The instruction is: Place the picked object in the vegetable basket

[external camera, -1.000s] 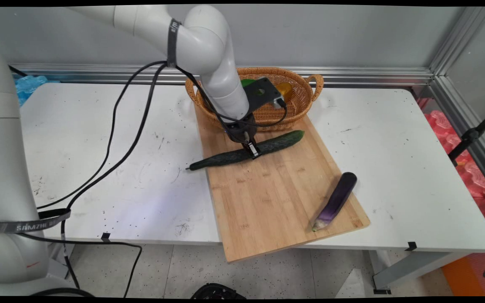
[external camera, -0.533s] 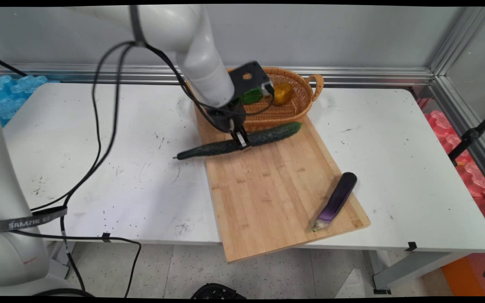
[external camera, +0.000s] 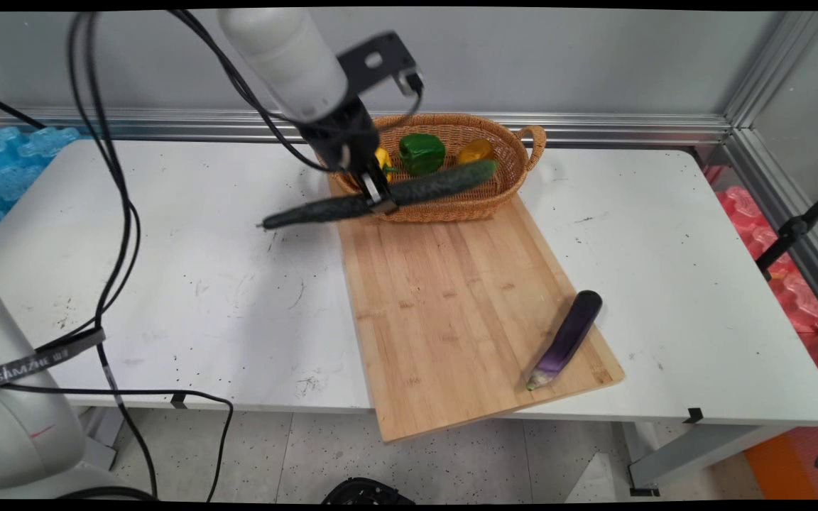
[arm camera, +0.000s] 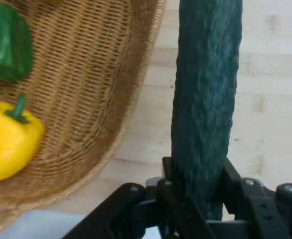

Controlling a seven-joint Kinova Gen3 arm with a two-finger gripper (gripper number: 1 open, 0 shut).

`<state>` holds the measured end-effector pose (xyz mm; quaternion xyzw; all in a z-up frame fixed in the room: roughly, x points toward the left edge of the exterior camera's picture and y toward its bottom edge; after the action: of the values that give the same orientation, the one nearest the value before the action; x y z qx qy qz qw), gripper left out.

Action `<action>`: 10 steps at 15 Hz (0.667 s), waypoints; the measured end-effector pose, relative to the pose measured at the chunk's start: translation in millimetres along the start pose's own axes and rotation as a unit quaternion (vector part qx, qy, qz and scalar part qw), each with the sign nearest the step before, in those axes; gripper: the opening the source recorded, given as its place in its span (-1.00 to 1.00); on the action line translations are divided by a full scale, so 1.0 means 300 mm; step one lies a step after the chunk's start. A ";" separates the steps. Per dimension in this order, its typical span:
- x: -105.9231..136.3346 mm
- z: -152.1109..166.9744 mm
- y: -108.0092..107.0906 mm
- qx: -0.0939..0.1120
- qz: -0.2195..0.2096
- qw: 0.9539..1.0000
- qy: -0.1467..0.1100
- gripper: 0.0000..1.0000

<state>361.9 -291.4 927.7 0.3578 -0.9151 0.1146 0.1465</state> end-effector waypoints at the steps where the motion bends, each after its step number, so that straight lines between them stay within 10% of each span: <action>1: -0.005 -0.034 -0.017 0.002 0.001 1.000 0.004 -1.00; 10: 0.047 -0.145 -0.161 0.046 -0.016 0.998 0.028 -1.00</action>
<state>393.3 -321.1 978.2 0.3759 -0.8985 0.1636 0.1571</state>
